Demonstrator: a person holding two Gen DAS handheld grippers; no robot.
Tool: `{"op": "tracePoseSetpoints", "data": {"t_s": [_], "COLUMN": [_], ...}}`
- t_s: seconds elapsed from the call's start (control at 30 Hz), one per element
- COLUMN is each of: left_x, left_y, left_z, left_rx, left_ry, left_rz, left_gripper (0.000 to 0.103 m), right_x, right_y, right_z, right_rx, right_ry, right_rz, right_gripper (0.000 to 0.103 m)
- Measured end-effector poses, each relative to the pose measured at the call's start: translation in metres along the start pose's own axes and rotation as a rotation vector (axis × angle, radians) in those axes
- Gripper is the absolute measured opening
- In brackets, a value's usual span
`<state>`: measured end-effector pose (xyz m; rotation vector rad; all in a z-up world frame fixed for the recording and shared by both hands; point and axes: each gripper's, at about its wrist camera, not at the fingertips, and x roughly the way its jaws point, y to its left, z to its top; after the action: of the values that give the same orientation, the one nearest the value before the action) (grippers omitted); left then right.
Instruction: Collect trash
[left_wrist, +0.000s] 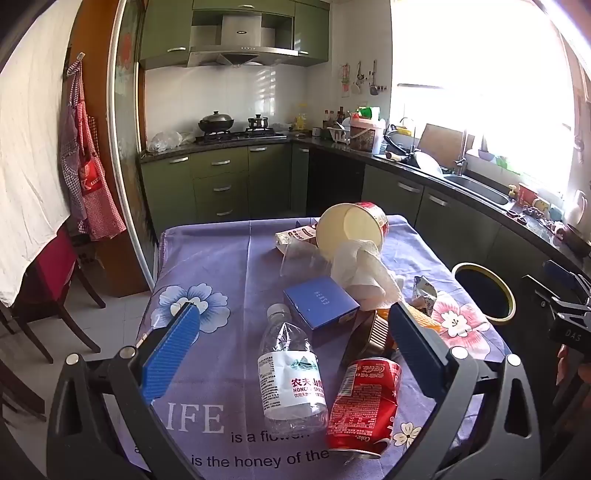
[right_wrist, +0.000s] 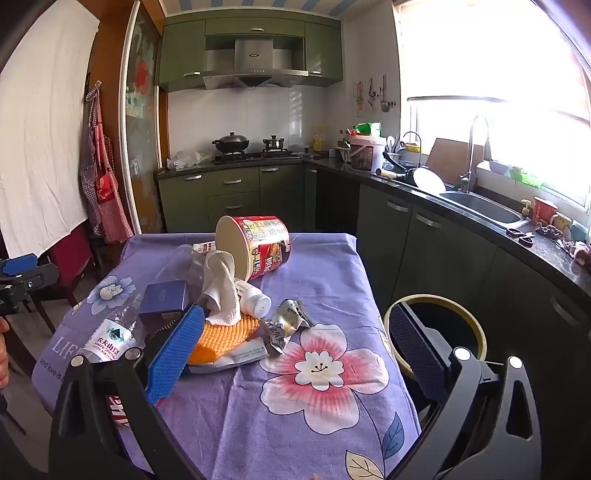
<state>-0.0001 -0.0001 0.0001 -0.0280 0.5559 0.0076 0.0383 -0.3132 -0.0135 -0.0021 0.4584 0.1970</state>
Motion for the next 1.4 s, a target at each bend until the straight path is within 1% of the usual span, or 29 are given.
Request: {"op": "tracePoseSetpoints", "data": {"t_s": [0.17, 0.27, 0.53, 1.4], "left_x": [0.001, -0.005, 0.002, 0.006], "left_y": [0.0, 0.001, -0.003, -0.007], "left_z": [0.0, 0.001, -0.002, -0.004], "left_rx": [0.007, 0.004, 0.019, 0.03], "left_ry": [0.001, 0.005, 0.003, 0.017], "left_rz": [0.002, 0.001, 0.002, -0.013], "left_gripper": [0.097, 0.097, 0.097, 0.097], "right_x": [0.001, 0.002, 0.004, 0.009], "right_y": [0.0, 0.0, 0.002, 0.001], "right_z": [0.0, 0.0, -0.002, -0.003], "right_rx": [0.002, 0.0, 0.0, 0.005], "right_ry": [-0.001, 0.001, 0.006, 0.014], "right_rz": [0.001, 0.0, 0.001, 0.004], "right_gripper": [0.099, 0.099, 0.099, 0.099]}}
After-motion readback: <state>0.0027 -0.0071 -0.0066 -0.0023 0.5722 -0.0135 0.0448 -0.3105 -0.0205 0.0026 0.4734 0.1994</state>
